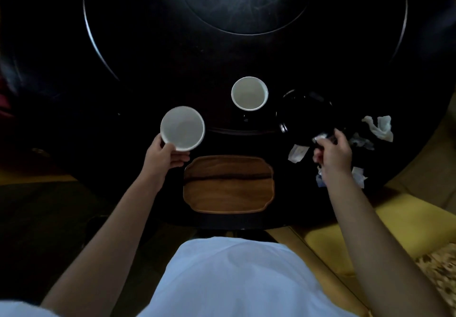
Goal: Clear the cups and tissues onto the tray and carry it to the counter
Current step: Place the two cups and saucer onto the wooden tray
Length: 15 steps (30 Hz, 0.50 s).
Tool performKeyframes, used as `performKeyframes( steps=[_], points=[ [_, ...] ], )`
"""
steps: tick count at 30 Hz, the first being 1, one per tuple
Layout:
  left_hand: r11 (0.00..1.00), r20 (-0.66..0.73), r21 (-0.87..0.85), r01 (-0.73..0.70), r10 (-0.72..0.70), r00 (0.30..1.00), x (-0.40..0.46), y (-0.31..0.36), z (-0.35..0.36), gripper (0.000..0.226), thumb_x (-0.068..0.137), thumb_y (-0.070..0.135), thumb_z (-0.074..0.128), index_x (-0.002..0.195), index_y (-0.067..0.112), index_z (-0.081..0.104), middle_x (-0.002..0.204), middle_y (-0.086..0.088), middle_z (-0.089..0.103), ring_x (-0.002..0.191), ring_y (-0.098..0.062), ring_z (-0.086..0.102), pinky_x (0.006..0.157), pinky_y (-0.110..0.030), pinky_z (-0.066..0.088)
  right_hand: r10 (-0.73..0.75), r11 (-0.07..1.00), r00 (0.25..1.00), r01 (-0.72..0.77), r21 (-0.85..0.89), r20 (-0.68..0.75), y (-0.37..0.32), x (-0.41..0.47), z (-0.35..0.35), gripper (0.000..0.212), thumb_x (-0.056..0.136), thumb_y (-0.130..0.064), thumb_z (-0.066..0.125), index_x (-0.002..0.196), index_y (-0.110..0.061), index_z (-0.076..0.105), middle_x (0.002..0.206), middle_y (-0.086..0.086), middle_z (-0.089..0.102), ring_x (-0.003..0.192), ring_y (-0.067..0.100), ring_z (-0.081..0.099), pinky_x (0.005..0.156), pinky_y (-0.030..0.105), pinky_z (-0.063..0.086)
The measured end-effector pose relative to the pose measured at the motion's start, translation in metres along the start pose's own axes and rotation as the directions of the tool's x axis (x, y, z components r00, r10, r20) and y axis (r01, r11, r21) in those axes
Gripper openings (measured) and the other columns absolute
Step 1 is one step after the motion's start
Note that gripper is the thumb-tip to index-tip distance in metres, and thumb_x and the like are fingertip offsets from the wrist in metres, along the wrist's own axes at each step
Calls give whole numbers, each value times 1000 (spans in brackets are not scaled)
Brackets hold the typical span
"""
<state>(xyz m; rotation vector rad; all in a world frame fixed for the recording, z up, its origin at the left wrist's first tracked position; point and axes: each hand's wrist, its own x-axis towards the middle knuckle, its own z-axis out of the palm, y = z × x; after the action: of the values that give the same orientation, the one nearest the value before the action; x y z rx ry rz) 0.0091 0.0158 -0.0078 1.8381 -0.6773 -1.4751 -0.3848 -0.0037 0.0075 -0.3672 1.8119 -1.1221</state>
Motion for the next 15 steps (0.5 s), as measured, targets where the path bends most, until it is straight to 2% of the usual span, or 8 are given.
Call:
performKeyframes(
  steps=[3,6,10,15],
  points=[
    [1000,16,7,13,-13,1000,-22,-26,-2,43,102,2,41,141,19,47,90,-18,75,70,-21,76,59,-26,57,51,998,999,-51,33,5,33,-31,-15,49,92,-1,62,131,-30,56,91,3,64,47,7,46,41,23,36],
    [998,49,37,43,-45,998,-36,-50,-2,43,104,0,43,144,18,44,86,-15,74,68,-19,76,60,-28,59,134,990,991,-134,39,5,65,-55,-20,57,92,1,62,138,-30,51,95,3,64,45,7,45,39,23,34],
    [993,92,91,78,-86,992,-43,-70,-3,45,107,4,46,150,15,40,97,-20,74,72,-21,77,62,-30,60,196,980,979,-195,-31,47,94,-76,-17,51,93,2,62,130,-32,53,79,5,63,44,10,45,39,25,33],
    [985,118,127,117,-132,984,-43,-78,1,48,106,6,48,152,17,39,100,-19,72,68,-19,75,57,-27,58,182,977,979,-170,-128,87,106,-82,-5,49,94,1,62,128,-33,52,76,7,61,48,12,47,40,26,35]
  ],
)
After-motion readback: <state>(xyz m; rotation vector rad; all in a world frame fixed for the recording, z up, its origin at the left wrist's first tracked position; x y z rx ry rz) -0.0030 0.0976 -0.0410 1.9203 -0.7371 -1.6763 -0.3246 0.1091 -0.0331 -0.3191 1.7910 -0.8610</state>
